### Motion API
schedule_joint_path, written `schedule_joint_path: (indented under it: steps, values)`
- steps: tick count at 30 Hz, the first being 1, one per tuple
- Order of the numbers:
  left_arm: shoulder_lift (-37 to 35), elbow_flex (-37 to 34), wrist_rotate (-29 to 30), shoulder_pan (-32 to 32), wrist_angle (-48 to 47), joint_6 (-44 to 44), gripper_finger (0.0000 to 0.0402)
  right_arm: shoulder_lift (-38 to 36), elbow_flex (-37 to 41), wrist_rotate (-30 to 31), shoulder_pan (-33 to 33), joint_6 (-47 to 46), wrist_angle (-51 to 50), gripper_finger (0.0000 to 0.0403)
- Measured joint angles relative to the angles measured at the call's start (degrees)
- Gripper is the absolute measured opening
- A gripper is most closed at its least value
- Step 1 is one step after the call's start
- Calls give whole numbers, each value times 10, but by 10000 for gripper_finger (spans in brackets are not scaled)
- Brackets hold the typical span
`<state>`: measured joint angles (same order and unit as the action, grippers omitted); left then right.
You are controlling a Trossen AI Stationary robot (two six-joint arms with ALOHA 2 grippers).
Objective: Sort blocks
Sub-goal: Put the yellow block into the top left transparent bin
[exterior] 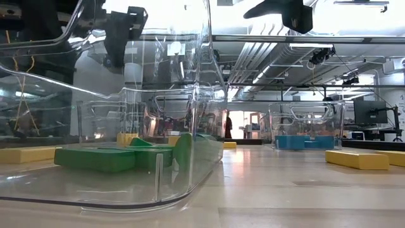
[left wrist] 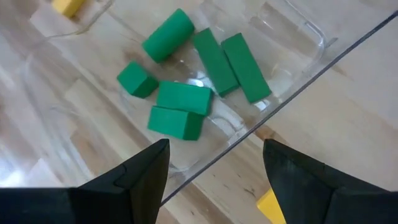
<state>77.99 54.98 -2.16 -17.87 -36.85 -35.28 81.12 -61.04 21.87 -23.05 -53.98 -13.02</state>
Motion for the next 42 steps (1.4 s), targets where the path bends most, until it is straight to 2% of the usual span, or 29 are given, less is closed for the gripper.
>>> schedule_joint_path:
  steps: [7, 9, 11, 13, 16, 20, 23, 26, 30, 34, 38, 42]
  values:
    - [66, 0, 1, -26, 11, -58, 247, 0, 0, 9, 6, 1, 0, 208]
    - [80, 0, 23, -32, -6, -59, 247, 0, 0, 9, 6, 0, 1, 208]
    - [81, -1, 72, -36, -25, -61, 246, 0, 0, 10, 6, 0, 1, 208]
    - [60, -1, 102, -37, -36, -59, 243, 0, 0, 10, 6, 0, 0, 208]
    - [5, 0, 105, -29, -32, -42, 238, 0, 0, 11, 6, 3, 0, 208]
    - [-58, -8, 100, -15, -61, 31, 235, 0, 0, 16, 8, 5, -1, 208]
    - [-91, -56, 98, -13, -72, 68, 234, 0, 0, 16, 9, 5, -8, 208]
    - [-104, -123, 82, -22, -38, 80, 234, 0, 0, 16, 9, 13, -9, 208]
    - [-97, -193, 73, -47, 53, 34, 234, 0, 0, 16, 9, 11, -9, 208]
    - [-83, -208, 70, -71, 124, -33, 234, 0, 0, 16, 9, 10, -10, 208]
    - [-53, -210, 29, -75, 109, -72, 234, 0, 0, 16, 9, 10, -10, 208]
    - [-20, -210, 32, -72, 116, -113, 234, 0, 0, 16, 9, 9, -11, 208]
